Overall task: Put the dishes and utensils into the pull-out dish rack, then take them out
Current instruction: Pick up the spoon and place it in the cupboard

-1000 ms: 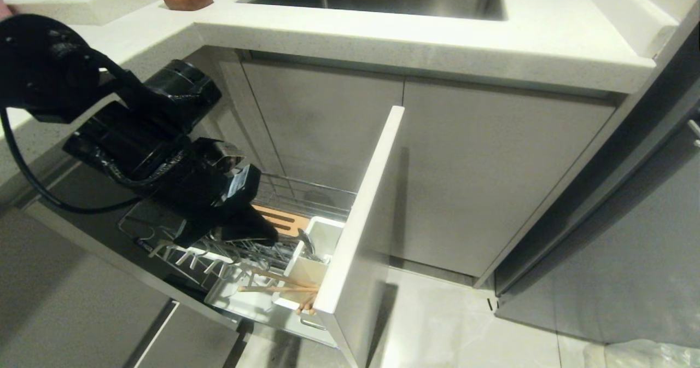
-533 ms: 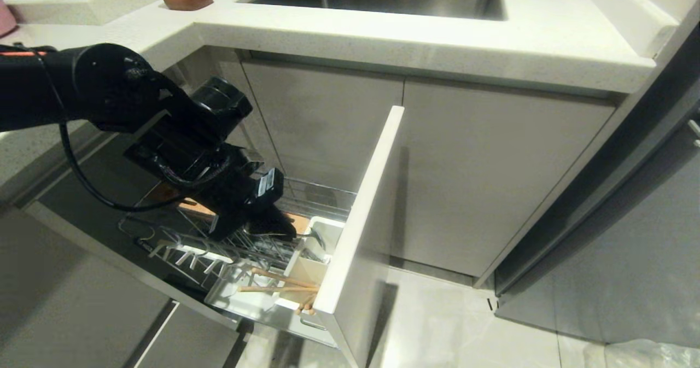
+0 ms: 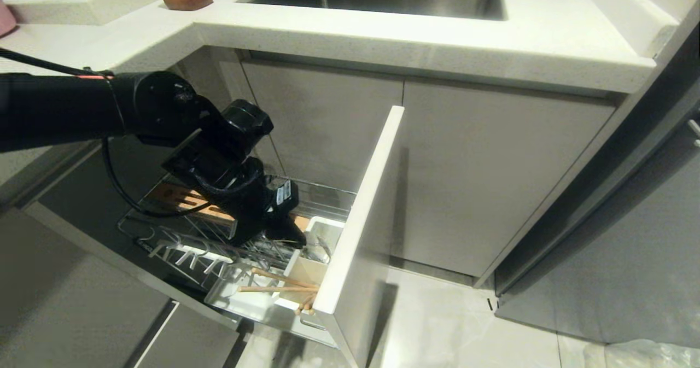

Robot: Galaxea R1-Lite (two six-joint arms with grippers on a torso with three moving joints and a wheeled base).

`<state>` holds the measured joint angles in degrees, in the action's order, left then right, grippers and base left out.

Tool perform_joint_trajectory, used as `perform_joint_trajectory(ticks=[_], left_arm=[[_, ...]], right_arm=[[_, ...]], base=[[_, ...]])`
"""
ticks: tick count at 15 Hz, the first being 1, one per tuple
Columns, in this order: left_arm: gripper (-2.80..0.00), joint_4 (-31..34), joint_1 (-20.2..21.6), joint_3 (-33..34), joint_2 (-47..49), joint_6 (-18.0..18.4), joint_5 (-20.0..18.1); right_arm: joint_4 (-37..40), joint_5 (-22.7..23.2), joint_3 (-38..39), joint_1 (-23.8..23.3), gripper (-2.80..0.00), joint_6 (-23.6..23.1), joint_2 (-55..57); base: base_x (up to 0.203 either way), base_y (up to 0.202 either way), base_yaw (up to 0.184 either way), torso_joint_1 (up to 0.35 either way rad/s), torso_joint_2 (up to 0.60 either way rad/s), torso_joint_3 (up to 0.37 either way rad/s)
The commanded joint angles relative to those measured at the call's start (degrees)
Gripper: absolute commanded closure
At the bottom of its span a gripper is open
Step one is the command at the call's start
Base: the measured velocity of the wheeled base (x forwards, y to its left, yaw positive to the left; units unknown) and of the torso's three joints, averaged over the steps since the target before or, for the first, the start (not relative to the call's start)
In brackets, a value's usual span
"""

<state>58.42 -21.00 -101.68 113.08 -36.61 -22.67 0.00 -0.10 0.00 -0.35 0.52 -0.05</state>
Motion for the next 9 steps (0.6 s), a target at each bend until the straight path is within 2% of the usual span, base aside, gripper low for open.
perform_joint_trajectory(ticks=[1,7,9], left_arm=[[0.00,0.40,-0.17,-0.73,2.37,-0.22,-0.16],[0.00,0.73,-0.88,-2.68,5.43,-0.34,-0.09],[0.00,0.73,-1.14,-3.35,5.75,-1.45,-0.09]], right_arm=[[0.00,0.01,0.00,0.00,0.00,0.00,0.05],[0.00,0.01,0.00,0.00,0.00,0.00,0.05],[0.00,0.01,0.00,0.00,0.00,0.00,0.05]], base=[[0.000,0.000,0.000,0.000,0.00,0.000],[0.000,0.000,0.000,0.000,0.00,0.000],[0.000,0.000,0.000,0.000,0.00,0.000]])
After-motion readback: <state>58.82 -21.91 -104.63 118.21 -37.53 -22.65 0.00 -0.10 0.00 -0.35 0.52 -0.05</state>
